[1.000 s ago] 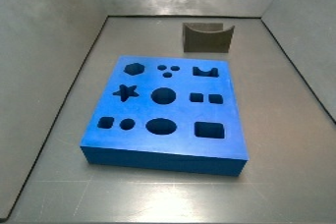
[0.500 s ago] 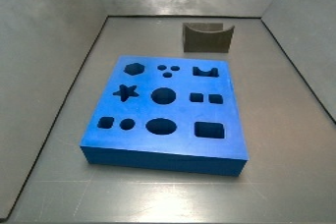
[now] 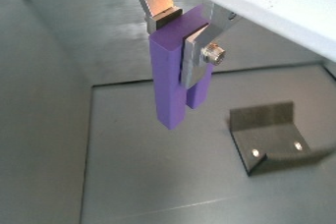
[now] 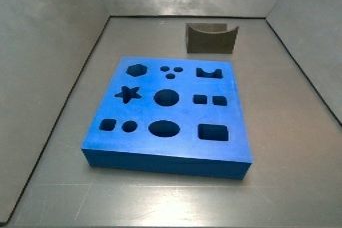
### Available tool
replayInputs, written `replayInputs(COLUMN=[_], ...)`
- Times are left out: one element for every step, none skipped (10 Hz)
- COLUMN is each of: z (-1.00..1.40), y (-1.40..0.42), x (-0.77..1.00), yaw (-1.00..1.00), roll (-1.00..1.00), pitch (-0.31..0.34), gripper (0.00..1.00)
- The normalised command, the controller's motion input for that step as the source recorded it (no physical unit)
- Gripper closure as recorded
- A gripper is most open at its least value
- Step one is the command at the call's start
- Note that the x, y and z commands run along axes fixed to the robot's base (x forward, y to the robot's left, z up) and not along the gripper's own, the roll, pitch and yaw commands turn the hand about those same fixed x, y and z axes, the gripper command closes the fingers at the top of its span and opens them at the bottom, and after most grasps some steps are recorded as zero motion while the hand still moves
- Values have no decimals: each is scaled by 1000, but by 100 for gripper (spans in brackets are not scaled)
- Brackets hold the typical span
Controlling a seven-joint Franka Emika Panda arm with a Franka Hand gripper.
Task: Pick up the double-square object. Move up. Rotate the double-square object. Place the double-square object on the fixture. Regrasp the double-square object. Move to above the board. Insert the double-square object.
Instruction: Rotate the double-square object.
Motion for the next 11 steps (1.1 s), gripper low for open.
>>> replayInputs(z=[16,15,12,11,12,0,1,0,-1,-1,-1], y=[23,23,23,23,23,0,-2,0,4,6,7], x=[-37,-37,-36,-35,-34,0,1,-1,-3,-4,-4], yaw=[-1000,-935,-518,-380,-243,-1000,-1000,-1000,-792,-547,-314], roll=[-2,-3,-3,-3,-3,0,-4,-6,-8,-8,-8], pitch=[-11,-12,-10,-10,-10,0,-1,1,3,4,4], gripper=[100,100,100,100,100,100,100,100,100,100,100])
